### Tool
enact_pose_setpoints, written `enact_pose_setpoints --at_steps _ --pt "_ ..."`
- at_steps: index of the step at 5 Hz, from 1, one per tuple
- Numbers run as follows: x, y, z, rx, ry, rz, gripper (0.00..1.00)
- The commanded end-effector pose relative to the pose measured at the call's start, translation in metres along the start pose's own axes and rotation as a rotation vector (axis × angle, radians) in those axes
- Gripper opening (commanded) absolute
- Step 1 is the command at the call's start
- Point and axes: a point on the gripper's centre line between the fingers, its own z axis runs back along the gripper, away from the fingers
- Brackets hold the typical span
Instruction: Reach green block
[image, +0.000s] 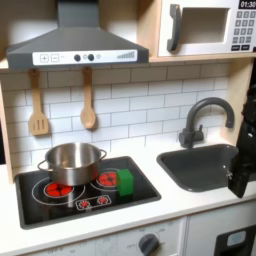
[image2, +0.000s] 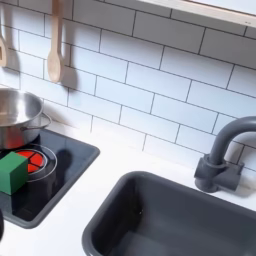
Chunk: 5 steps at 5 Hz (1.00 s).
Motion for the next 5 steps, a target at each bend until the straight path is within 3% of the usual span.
enact_pose_setpoints --at_steps 1,2,3,5 --pt "0.000 0.000 0.000 0.001 0.000 0.000 1.00" --pt "0.014 0.007 0.001 0.000 -0.009 -0.002 1.00" --pt "0.025 0.019 -0.003 0.029 0.006 -0.002 1.00" --pt "0.052 0.039 -0.002 0.025 -0.030 -0.013 1.00"
